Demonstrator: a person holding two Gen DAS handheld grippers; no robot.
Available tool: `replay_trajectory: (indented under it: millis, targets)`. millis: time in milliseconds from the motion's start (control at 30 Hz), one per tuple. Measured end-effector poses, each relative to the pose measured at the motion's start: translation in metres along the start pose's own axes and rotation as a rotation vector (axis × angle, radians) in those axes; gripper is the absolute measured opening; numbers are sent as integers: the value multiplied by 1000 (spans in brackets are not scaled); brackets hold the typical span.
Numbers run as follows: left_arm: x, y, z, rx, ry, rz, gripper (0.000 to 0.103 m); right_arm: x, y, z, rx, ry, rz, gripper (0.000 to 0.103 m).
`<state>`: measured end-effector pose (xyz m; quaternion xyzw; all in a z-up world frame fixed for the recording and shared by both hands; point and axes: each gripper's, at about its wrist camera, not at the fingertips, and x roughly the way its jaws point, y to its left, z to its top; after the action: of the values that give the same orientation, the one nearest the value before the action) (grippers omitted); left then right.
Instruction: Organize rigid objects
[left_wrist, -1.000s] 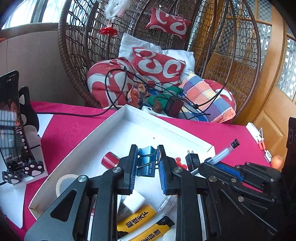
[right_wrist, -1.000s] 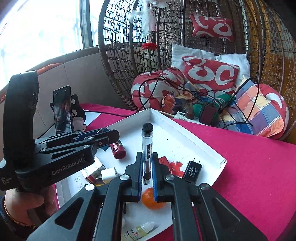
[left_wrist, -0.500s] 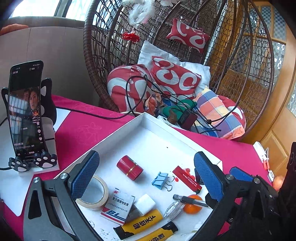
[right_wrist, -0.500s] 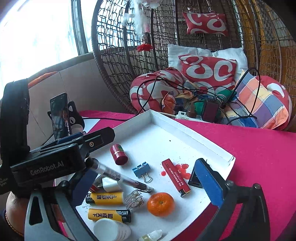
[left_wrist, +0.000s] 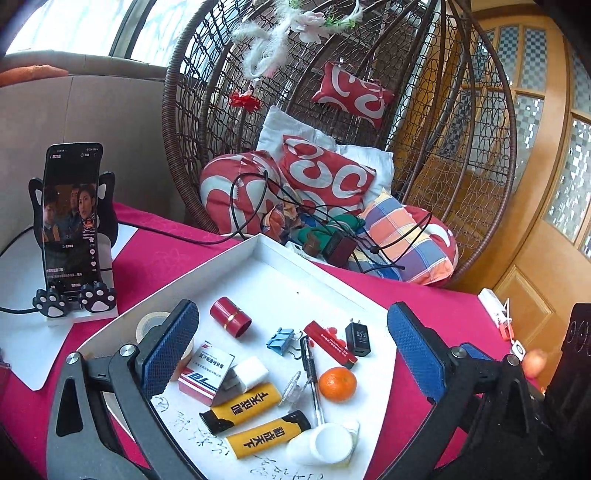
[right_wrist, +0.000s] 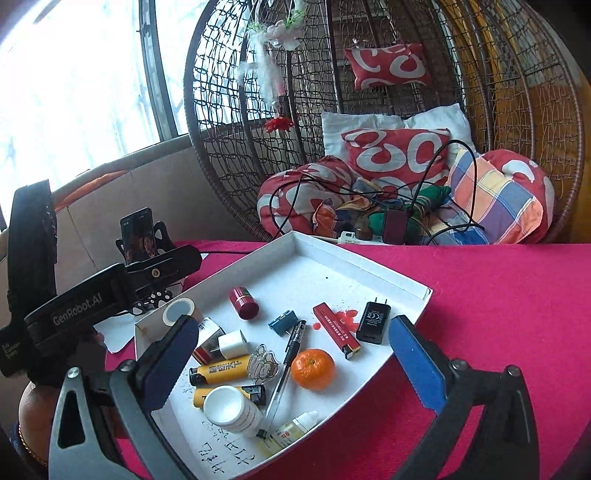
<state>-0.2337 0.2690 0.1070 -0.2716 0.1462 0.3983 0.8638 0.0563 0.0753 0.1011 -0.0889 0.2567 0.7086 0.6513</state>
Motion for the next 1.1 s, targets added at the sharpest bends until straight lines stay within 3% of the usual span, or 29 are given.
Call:
replay_trajectory:
  millis: [200,467,667,767,867,967,1100]
  targets:
    - [-38,-34,-2,112,-82,-27,103,-49,-2,-2,-32,-139,-55,103]
    - [-76,-71,-2,210,-128,28,103,-129,-2,6,-54,-379,-212,103]
    - [-103,-86,-10,241,-186,93,103,-169,-7,6,-60,-471,-297,103]
    - [-110,-83,-11,218,-192,61,103,-177,-20,-5,-46,-501,-309,103]
    - [-108,-78,-10,187,-167,44,103,-172,-48,-24,1,-450,-314,103]
    - [-105,-77,-12,175,-149,53,103,-160,-95,-53,191,-338,-279,103]
    - [-109,-82,-18,177,-145,36,103,-151,-148,-93,382,-258,-326,103]
